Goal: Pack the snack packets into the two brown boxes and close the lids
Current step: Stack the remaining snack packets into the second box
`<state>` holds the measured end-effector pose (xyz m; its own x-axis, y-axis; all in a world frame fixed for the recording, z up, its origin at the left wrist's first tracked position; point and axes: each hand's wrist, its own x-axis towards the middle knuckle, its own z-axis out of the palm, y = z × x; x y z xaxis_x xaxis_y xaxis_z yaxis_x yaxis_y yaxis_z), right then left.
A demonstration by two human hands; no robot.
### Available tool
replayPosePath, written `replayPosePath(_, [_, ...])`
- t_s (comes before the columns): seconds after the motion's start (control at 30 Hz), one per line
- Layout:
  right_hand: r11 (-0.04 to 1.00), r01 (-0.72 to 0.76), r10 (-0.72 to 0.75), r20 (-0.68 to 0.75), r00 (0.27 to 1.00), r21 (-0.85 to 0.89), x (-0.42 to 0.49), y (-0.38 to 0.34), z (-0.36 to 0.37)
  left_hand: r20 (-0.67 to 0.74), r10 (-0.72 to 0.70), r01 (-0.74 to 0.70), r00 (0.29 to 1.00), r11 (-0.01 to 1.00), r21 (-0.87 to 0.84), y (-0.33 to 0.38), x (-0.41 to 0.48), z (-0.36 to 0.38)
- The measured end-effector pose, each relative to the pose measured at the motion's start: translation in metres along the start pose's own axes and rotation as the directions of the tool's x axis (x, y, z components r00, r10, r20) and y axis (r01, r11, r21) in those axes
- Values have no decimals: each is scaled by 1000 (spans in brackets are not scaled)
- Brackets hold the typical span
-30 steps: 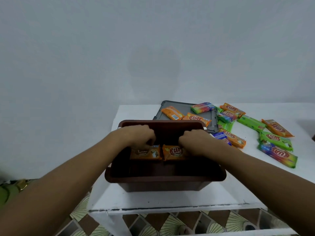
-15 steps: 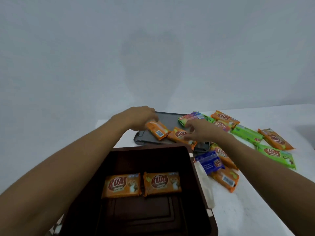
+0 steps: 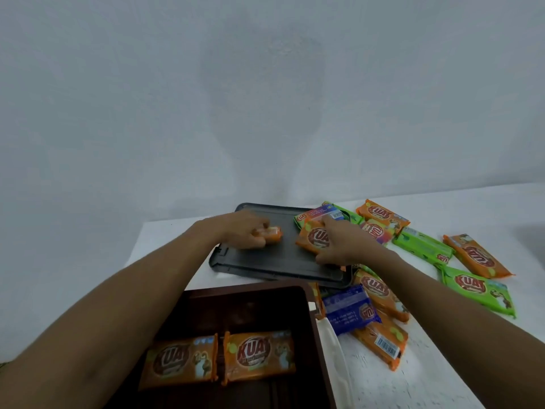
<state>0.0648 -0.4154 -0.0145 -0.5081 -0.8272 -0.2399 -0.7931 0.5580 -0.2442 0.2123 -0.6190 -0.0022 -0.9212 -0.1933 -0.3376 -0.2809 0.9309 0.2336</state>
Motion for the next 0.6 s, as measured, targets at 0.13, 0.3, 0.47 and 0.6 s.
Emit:
replayPosePath(0.13, [939,-52,61,-15,998,340,-10,-1,-4,1,-241,130,970,518,-845,1,-16,-8])
replayPosePath(0.3, [758,8,70,-93,993,653,-34,-25,-15,20,-230,95,973,317,-944,-8,-61,-32])
replayPosePath(0.47, [606,103,56,-172,984,789,-68,-59,-32,-101,-204,3,974,458,-889,-5,-120,-40])
replayPosePath(0.6, [581,186,-60,-186,981,792,-100,-85,-46,-157,-222,18,962,628,-778,0,-170,-38])
